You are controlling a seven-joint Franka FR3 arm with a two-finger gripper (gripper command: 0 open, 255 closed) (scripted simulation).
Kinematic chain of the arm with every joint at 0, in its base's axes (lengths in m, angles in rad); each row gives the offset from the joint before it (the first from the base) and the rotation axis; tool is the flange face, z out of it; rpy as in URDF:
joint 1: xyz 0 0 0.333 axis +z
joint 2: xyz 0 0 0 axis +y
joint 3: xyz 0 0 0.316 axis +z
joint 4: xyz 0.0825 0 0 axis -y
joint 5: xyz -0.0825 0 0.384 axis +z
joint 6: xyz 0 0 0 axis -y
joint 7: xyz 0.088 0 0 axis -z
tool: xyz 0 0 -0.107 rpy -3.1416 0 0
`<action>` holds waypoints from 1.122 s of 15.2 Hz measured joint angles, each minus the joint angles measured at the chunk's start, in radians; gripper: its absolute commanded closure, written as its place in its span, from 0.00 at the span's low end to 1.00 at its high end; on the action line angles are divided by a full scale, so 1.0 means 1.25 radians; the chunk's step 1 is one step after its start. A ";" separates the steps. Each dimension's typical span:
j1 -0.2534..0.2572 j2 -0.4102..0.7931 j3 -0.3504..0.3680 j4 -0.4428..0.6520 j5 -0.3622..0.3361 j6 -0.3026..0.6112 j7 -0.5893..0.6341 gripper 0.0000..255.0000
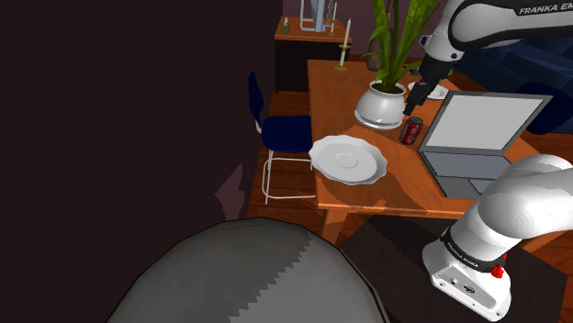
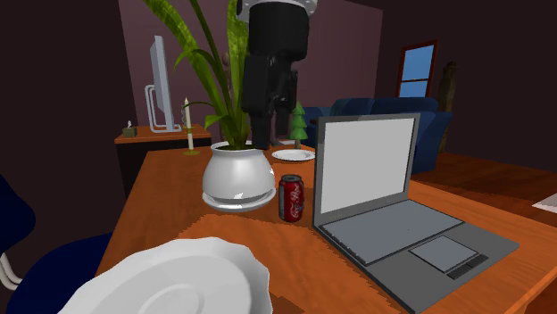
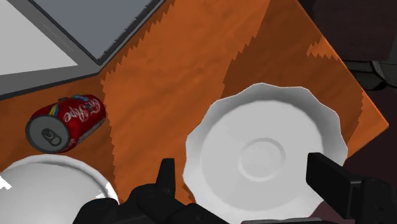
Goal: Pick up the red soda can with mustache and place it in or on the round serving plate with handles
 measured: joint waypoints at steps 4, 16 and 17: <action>-0.026 0.047 -0.070 -0.025 -0.041 0.094 -0.060 0.00; -0.013 0.331 -0.302 0.041 -0.028 0.386 -0.275 0.00; -0.010 0.344 -0.313 0.047 -0.020 0.398 -0.290 0.00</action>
